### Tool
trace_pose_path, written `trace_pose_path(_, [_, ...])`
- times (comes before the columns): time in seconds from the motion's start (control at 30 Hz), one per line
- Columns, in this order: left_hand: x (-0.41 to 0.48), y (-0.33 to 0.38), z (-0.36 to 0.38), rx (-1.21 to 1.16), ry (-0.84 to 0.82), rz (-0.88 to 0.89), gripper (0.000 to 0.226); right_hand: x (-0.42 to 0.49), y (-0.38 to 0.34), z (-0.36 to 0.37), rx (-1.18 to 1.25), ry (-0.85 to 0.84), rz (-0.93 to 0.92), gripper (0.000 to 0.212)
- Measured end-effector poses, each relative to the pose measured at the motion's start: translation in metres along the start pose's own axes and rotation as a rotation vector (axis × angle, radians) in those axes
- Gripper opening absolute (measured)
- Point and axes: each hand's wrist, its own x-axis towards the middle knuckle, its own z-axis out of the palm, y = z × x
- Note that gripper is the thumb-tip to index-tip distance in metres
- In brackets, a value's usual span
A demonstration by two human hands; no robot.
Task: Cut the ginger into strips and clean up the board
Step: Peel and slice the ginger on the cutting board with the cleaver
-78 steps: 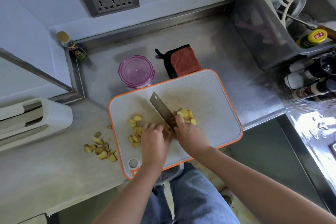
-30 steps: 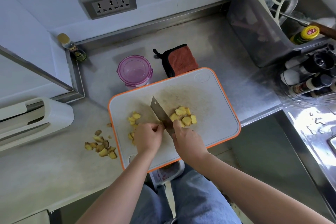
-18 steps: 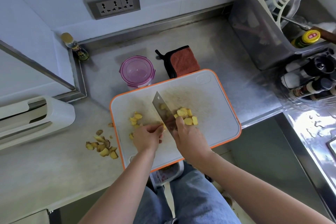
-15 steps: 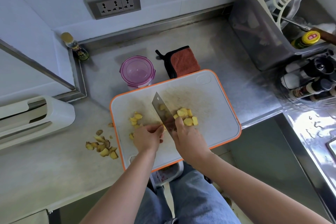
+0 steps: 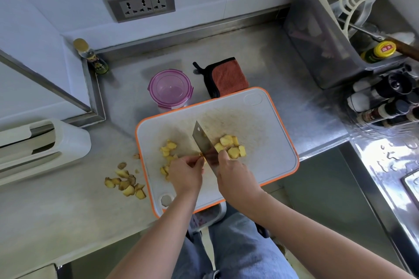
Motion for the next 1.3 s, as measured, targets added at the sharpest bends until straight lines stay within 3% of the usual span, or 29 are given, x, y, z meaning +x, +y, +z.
trace_pose_path(0.33, [0.001,-0.002,0.003,0.049,0.020,0.045,0.009,0.019,-0.011,-0.002,0.031,0.018,0.012,0.013])
trace_pose_path(0.5, [0.002,-0.005,0.002,0.066,0.022,0.054,0.013,0.009,-0.009,0.002,0.016,0.004,0.031,0.023])
trace_pose_path(1.3, [-0.001,-0.002,0.002,0.111,0.028,0.135,0.017,0.013,-0.002,0.008,-0.002,0.006,0.018,0.017])
